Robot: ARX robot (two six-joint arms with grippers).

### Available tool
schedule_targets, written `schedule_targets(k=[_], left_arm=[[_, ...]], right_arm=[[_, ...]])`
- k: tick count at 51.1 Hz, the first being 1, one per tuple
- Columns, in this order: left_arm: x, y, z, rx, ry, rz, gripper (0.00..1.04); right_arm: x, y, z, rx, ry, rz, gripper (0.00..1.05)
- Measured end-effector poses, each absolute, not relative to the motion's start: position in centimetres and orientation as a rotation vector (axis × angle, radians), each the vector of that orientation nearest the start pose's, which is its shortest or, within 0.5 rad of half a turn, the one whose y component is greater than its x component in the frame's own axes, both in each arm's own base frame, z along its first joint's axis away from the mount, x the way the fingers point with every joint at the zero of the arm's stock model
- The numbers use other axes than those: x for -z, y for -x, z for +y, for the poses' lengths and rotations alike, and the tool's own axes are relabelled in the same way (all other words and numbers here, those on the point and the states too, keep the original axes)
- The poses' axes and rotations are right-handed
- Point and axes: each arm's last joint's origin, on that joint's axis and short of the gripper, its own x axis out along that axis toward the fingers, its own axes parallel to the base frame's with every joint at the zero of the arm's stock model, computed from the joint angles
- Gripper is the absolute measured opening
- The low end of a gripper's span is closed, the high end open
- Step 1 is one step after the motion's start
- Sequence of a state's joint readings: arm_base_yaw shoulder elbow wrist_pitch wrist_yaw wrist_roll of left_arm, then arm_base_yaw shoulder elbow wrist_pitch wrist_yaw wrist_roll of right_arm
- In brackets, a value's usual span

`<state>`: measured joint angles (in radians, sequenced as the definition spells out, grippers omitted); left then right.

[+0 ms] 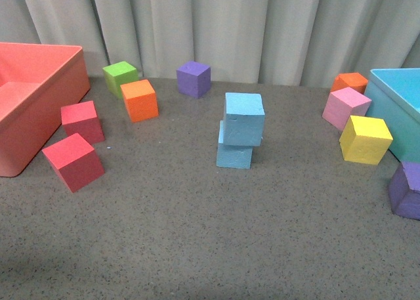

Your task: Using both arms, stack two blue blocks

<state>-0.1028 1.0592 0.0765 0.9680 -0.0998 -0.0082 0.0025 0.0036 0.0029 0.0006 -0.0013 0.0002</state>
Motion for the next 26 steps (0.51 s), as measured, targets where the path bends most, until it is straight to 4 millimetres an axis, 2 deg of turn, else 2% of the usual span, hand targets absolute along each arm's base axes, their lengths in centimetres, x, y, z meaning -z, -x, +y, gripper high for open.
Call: schedule_targets(k=[11,26], left_arm=[[-16.2,-15.5,-0.1,0.003,0.007,0.015,0.04],[-16.7,-14.0,0.0,0.001,0.007,-0.003,0.04]], right_arm=[[-16.4,-9.8,0.0,-0.004,0.0,0.0,0.95],[-16.4,-9.8,0.0,-0.004,0.0,0.0,0.95]])
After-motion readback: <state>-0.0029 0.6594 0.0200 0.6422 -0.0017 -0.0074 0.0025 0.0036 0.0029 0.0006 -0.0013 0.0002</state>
